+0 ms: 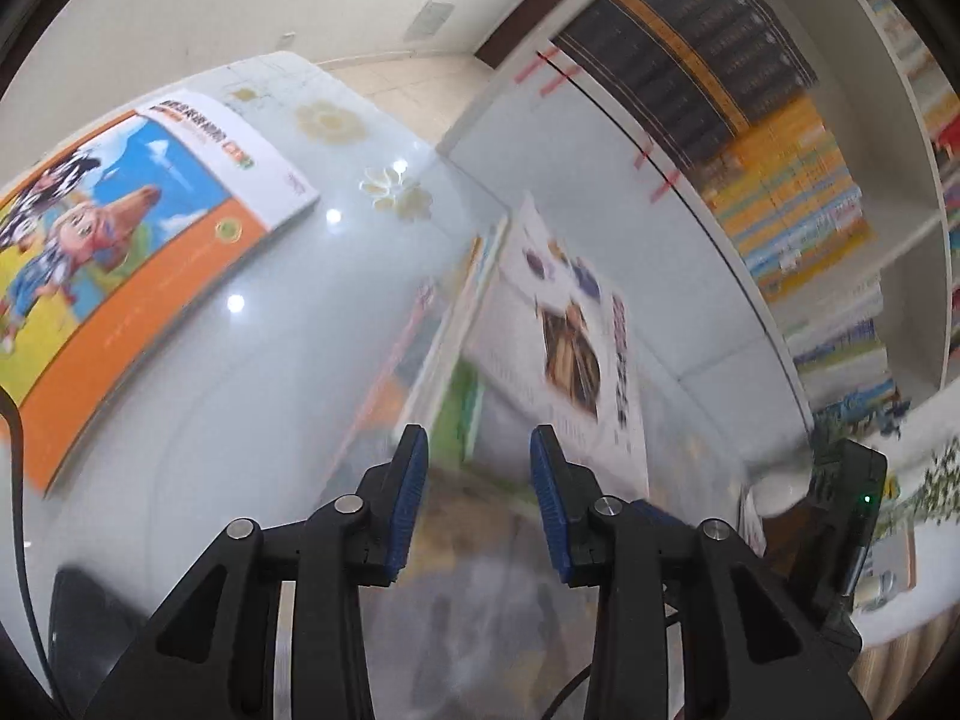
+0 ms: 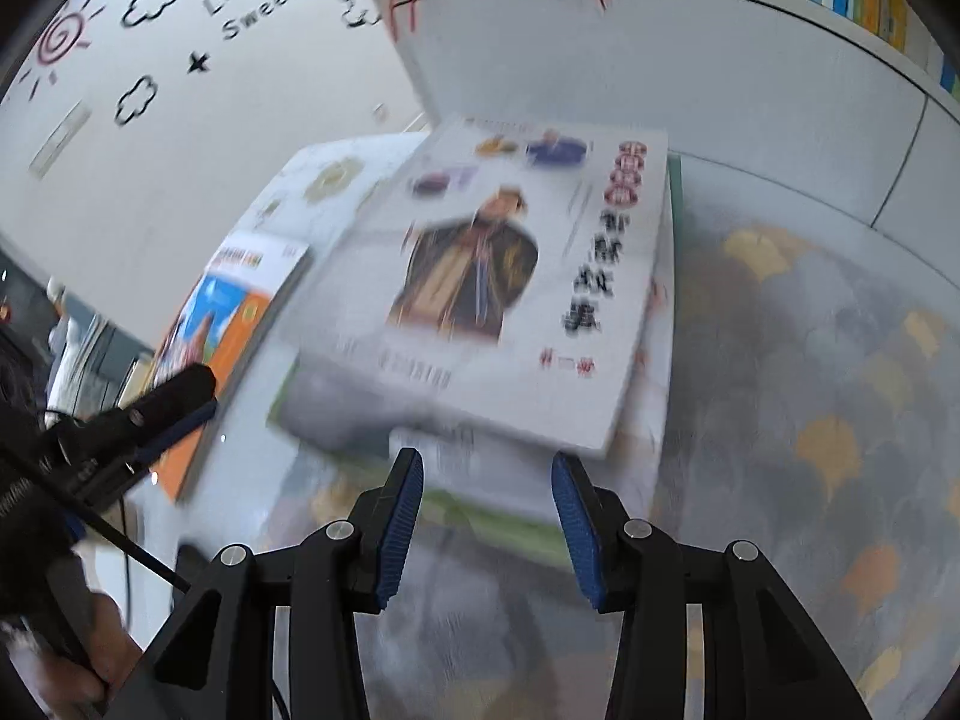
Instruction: Organize books
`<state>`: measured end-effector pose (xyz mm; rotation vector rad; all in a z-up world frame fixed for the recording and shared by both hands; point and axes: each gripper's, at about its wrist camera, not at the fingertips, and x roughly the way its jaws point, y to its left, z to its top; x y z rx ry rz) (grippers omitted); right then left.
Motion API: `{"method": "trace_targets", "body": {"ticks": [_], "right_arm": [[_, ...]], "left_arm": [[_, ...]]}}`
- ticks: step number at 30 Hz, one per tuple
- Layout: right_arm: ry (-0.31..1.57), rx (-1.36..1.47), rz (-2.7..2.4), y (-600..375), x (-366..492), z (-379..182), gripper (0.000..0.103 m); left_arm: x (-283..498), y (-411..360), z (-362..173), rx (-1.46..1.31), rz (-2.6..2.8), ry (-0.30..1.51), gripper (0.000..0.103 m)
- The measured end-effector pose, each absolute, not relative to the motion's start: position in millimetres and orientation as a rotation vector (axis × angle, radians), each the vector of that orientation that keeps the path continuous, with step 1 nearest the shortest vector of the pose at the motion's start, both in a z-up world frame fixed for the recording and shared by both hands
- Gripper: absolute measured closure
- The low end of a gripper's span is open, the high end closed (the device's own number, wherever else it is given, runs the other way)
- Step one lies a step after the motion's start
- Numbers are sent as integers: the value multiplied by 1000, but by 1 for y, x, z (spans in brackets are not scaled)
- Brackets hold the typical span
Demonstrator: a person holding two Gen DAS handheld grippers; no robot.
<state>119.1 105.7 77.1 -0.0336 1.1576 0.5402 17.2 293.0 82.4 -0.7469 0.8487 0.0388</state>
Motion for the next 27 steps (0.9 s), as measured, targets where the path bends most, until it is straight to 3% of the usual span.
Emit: {"method": "trace_targets", "body": {"ticks": [2, 8, 13, 18, 27], "right_arm": [[1153, -84, 560, 88, 95, 76, 48], [1297, -90, 477, -1, 21, 42, 47], [1373, 101, 270, -122, -43, 31, 47], [1291, 270, 58, -234, -60, 43, 47], [1092, 318, -256, -408, -43, 72, 47]], "left_arm": [[8, 275, 81, -734, -9, 875, 69], [10, 183, 67, -658, -228, 1009, 68], [22, 83, 65, -592, -421, 1106, 68], [37, -26, 81, -465, -584, 1149, 66], [103, -174, 91, -372, -678, 1152, 65]]}}
